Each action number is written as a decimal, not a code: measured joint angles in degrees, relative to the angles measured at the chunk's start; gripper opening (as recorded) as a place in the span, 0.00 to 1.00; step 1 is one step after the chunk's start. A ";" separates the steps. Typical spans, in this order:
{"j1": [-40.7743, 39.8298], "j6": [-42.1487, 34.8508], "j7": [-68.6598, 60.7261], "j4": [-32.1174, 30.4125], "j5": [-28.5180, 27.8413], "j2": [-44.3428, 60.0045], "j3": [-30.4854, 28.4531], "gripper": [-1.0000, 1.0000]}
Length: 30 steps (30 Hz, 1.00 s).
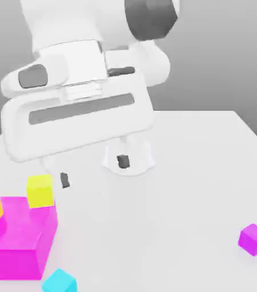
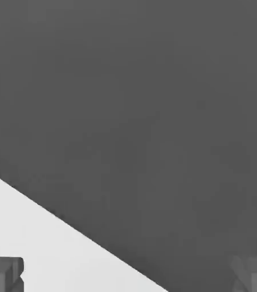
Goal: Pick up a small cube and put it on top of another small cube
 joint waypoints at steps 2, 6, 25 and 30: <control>-0.69 1.00 -4.63 -0.03 1.14 3.67 0.03 0.50; -2.41 3.39 -12.79 -0.19 1.83 10.56 0.48 0.50; -9.46 15.54 -28.36 1.30 2.32 30.65 5.19 0.00; -6.24 8.71 -23.59 -0.93 -3.70 21.36 -0.29 0.00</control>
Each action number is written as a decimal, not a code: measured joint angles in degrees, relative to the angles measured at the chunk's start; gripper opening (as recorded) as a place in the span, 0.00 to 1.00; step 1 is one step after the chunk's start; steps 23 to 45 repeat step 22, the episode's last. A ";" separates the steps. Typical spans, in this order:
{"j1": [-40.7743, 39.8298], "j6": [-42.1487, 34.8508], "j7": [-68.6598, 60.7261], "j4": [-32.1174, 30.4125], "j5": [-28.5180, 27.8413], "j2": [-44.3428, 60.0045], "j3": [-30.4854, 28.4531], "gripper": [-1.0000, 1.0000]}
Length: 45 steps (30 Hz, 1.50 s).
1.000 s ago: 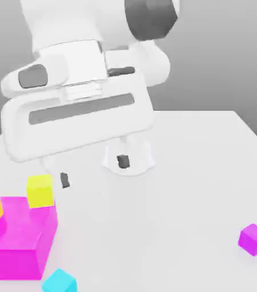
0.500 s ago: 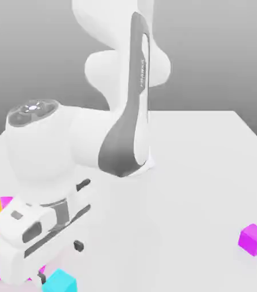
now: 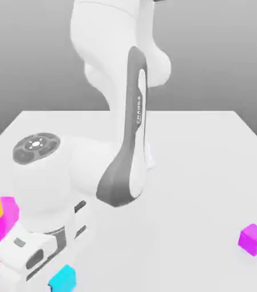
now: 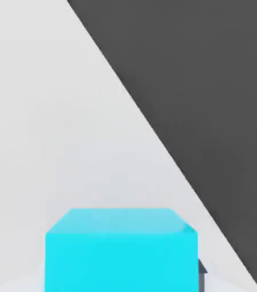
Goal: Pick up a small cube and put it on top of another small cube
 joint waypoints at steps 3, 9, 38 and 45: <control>-0.62 -4.29 3.95 -0.66 -3.35 -5.47 -4.27 0.00; -4.32 -11.86 12.81 -2.18 -11.25 -15.82 -12.25 0.00; -14.45 -7.60 14.39 -5.90 -10.17 -14.62 -10.28 1.00; -14.45 -7.60 14.39 -5.90 -10.17 -14.62 -10.28 1.00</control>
